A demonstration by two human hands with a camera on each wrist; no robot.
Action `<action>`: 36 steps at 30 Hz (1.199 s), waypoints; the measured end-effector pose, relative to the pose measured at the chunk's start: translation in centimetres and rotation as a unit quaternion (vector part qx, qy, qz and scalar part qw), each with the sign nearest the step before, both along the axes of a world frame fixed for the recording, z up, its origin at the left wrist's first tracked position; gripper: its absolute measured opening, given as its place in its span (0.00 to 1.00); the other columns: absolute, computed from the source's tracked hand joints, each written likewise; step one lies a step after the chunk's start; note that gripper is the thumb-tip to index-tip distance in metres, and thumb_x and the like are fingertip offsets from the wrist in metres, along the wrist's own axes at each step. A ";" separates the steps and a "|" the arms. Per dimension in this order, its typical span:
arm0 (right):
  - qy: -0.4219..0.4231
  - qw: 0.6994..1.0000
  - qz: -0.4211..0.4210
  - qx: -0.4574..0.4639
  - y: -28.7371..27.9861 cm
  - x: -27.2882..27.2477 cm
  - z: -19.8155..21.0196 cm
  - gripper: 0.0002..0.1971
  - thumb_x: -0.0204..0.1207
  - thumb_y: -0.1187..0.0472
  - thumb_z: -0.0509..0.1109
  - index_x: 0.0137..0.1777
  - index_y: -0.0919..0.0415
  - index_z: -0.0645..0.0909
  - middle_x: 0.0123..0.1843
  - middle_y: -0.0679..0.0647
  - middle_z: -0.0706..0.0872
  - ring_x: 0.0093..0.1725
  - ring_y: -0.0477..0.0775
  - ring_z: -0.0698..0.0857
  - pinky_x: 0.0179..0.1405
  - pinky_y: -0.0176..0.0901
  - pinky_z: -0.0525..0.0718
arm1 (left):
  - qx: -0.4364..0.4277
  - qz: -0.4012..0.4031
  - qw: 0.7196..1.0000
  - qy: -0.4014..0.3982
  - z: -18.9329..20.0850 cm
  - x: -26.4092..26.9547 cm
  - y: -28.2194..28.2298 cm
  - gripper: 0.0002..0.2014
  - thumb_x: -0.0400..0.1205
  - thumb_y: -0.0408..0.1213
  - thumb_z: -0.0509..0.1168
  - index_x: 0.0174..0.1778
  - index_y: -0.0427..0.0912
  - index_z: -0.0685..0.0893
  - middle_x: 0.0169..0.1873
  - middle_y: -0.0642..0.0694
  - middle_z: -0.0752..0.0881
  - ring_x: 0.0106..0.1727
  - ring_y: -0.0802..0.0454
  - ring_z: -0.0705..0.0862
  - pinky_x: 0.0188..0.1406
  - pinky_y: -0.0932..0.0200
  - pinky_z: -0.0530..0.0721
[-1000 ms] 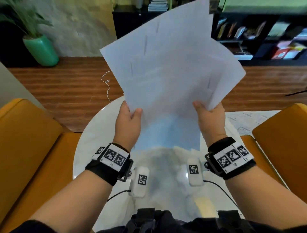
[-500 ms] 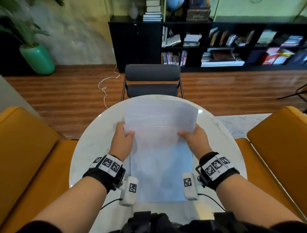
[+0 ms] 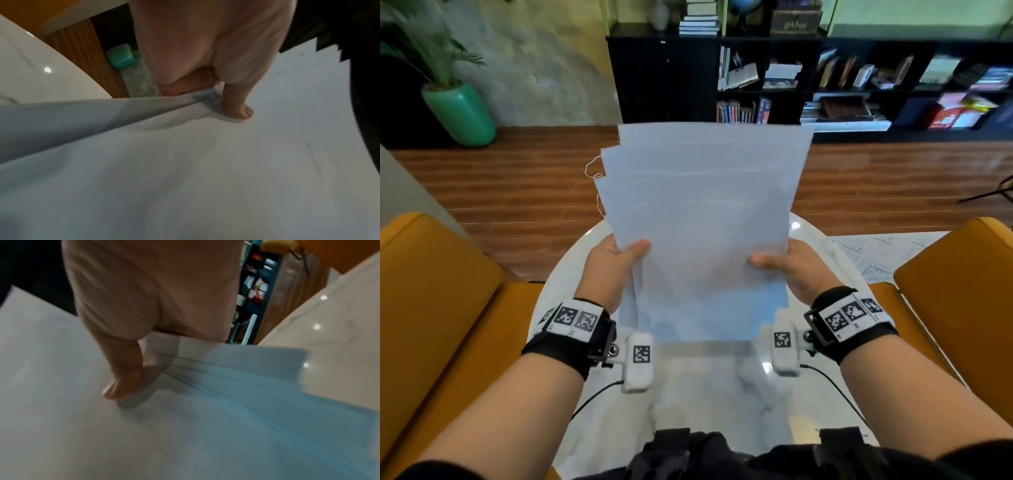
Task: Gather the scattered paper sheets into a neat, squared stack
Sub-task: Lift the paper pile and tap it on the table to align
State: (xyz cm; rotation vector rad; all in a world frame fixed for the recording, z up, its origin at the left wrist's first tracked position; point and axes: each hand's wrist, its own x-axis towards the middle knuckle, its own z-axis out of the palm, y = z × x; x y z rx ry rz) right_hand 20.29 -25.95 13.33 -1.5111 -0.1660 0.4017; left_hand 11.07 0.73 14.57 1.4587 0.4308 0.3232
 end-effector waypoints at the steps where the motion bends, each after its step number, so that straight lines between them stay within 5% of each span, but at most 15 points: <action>1: 0.002 1.000 -0.015 -0.015 0.0 0.0 -0.4 0.19 0.66 0.74 0.76 0.59 0.69 0.85 0.50 0.59 0.93 0.47 0.56 0.92 0.49 0.49 0.87 | -0.014 -0.009 1.000 -0.005 0.3 0.1 0.2 0.08 0.79 0.30 0.67 0.52 0.42 0.86 0.43 0.50 0.92 0.41 0.57 0.92 0.40 0.65 0.88; 7: 0.000 0.993 -0.106 0.044 -0.5 0.3 -0.7 0.13 0.69 0.75 0.75 0.52 0.64 0.86 0.40 0.52 0.94 0.41 0.53 0.93 0.42 0.43 0.90 | 0.042 -0.181 0.978 0.092 0.2 -0.5 0.7 0.10 0.74 0.34 0.74 0.51 0.43 0.88 0.43 0.49 0.94 0.47 0.50 0.92 0.43 0.62 0.88; 11: -0.030 0.992 -0.120 -0.020 0.1 0.0 -0.9 0.13 0.67 0.72 0.78 0.50 0.60 0.87 0.45 0.54 0.92 0.42 0.49 0.92 0.50 0.44 0.90 | 0.200 -0.072 0.969 0.122 -0.7 -0.7 -1.5 0.13 0.79 0.41 0.69 0.59 0.43 0.86 0.48 0.49 0.88 0.49 0.49 0.86 0.53 0.56 0.82; 15: -0.052 0.985 -0.155 -0.052 1.7 -1.0 -1.4 0.15 0.70 0.68 0.78 0.56 0.66 0.84 0.47 0.54 0.90 0.44 0.44 0.90 0.46 0.35 0.86 | 0.141 0.027 0.986 0.084 -2.2 -0.9 -4.3 0.13 0.81 0.42 0.66 0.58 0.43 0.86 0.49 0.48 0.87 0.54 0.47 0.85 0.62 0.53 0.81; 18: -0.065 0.984 -0.162 -0.043 2.0 -1.6 -1.5 0.12 0.71 0.68 0.77 0.54 0.62 0.83 0.41 0.46 0.88 0.37 0.36 0.88 0.36 0.24 0.83 | 0.106 0.020 0.992 0.072 -2.7 -1.3 -4.5 0.11 0.80 0.40 0.67 0.58 0.46 0.85 0.50 0.49 0.88 0.55 0.49 0.85 0.57 0.57 0.80; 24: -0.003 0.991 -0.108 -0.073 1.2 -2.1 -4.4 0.16 0.64 0.67 0.81 0.51 0.56 0.87 0.52 0.57 0.92 0.55 0.61 0.89 0.60 0.55 0.86 | 0.062 -0.048 0.993 0.086 -5.0 -1.8 -2.6 0.23 0.78 0.37 0.71 0.70 0.44 0.78 0.61 0.47 0.87 0.62 0.50 0.85 0.54 0.61 0.80; 28: 0.007 0.988 -0.111 -0.104 1.2 -2.2 -5.1 0.11 0.65 0.68 0.81 0.43 0.54 0.86 0.50 0.60 0.90 0.56 0.66 0.88 0.59 0.57 0.85 | 0.067 -0.027 0.990 0.120 -5.5 -1.9 -2.1 0.16 0.80 0.37 0.68 0.63 0.37 0.82 0.54 0.42 0.88 0.58 0.42 0.86 0.42 0.63 0.79; 31: 0.010 0.991 -0.096 -0.090 1.2 -1.9 -4.4 0.13 0.64 0.69 0.81 0.45 0.53 0.86 0.52 0.59 0.91 0.56 0.62 0.89 0.59 0.56 0.86 | 0.053 -0.030 0.993 0.103 -5.1 -1.6 -1.5 0.17 0.79 0.37 0.69 0.63 0.38 0.82 0.54 0.43 0.89 0.55 0.49 0.87 0.39 0.68 0.81; 33: 0.013 0.995 -0.069 -0.077 1.6 -2.0 -4.2 0.17 0.63 0.70 0.82 0.50 0.53 0.86 0.54 0.58 0.91 0.56 0.60 0.89 0.60 0.55 0.85 | 0.041 -0.067 0.993 0.089 -5.0 -1.4 -1.7 0.21 0.77 0.38 0.72 0.67 0.40 0.81 0.58 0.45 0.88 0.56 0.56 0.86 0.43 0.72 0.82; 36: 0.027 0.994 -0.077 -0.069 2.6 -1.9 -4.4 0.15 0.65 0.70 0.81 0.47 0.54 0.86 0.52 0.58 0.91 0.56 0.64 0.89 0.63 0.60 0.85 | 0.049 -0.061 0.993 0.091 -4.8 -1.0 -2.8 0.24 0.76 0.39 0.72 0.69 0.43 0.80 0.61 0.47 0.87 0.62 0.50 0.85 0.53 0.62 0.81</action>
